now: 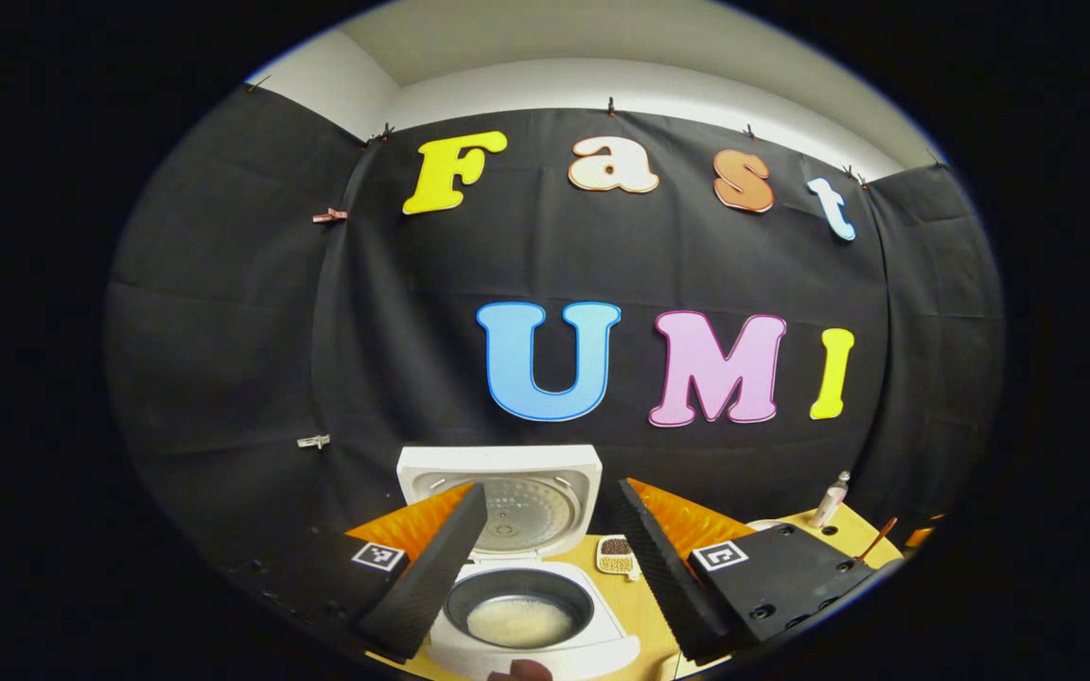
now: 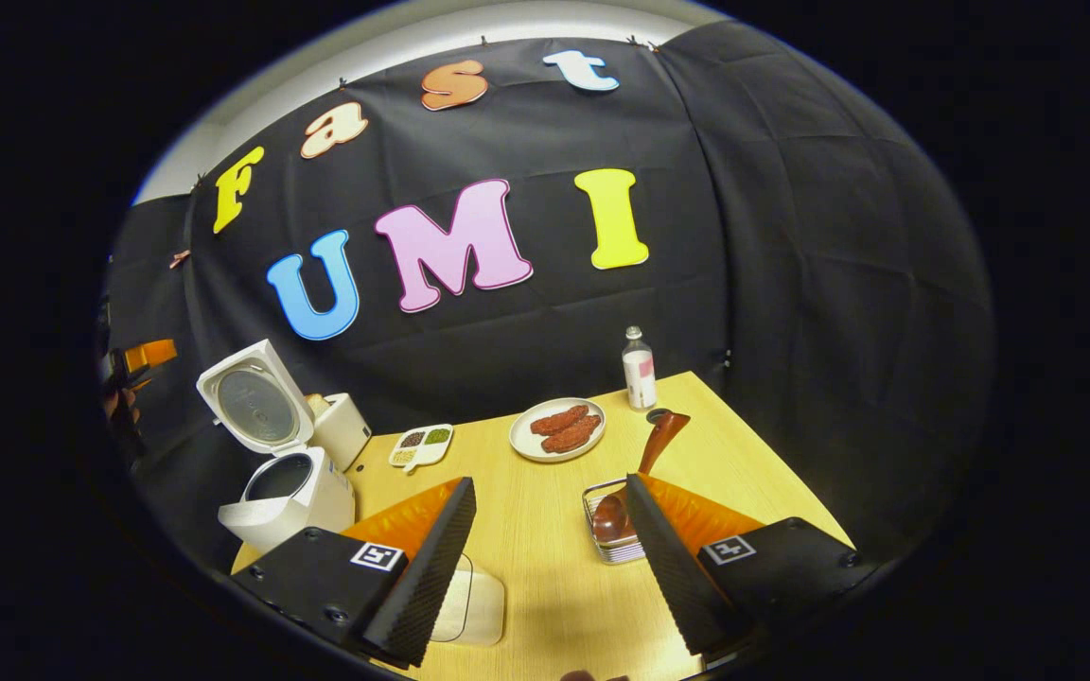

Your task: Close the left gripper, press the button to open the rice cooker; take a wooden spoon from the chopstick holder with the right hand, scoop a spoonful of rice and pour it into the rice cooker, then put the wooden spoon back into the chopstick holder.

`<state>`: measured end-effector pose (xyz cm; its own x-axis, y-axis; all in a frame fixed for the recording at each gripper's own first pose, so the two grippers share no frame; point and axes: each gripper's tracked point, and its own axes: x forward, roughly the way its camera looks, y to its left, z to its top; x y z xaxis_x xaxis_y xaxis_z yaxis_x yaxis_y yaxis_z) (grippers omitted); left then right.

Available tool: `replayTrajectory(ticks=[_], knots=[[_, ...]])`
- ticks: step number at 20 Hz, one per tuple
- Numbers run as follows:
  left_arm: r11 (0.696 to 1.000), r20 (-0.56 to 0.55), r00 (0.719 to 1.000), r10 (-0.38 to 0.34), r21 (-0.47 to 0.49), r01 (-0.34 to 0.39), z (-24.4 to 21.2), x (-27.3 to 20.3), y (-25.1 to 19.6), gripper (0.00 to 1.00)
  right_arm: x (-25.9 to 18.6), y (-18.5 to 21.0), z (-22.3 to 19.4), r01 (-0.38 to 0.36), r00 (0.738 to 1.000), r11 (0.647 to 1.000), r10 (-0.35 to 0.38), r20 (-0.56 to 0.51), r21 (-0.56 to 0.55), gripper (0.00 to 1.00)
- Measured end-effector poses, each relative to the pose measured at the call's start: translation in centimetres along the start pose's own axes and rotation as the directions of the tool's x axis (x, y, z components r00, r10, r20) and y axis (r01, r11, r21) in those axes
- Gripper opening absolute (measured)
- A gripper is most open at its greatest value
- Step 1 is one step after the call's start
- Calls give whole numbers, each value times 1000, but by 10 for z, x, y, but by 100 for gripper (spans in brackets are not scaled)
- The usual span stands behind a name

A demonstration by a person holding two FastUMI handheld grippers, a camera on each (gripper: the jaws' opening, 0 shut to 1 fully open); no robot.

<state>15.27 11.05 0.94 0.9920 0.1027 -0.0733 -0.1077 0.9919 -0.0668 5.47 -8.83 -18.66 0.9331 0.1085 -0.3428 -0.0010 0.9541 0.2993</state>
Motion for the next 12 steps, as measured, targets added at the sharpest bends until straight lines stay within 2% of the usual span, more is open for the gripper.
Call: replayTrajectory(ticks=[2,7,12], knots=[[1000,1,1000,9,-23,-9,2,20,9,95,-3,7,1,2,1000,1000,-2,2,-18,99],[1000,16,999,31,6,-31,9,70,29,95,-7,23,8,6,1000,1000,-5,17,-29,98],[999,12,999,52,4,-52,8,126,47,94,-12,25,1,49,999,998,-49,14,-41,99]])
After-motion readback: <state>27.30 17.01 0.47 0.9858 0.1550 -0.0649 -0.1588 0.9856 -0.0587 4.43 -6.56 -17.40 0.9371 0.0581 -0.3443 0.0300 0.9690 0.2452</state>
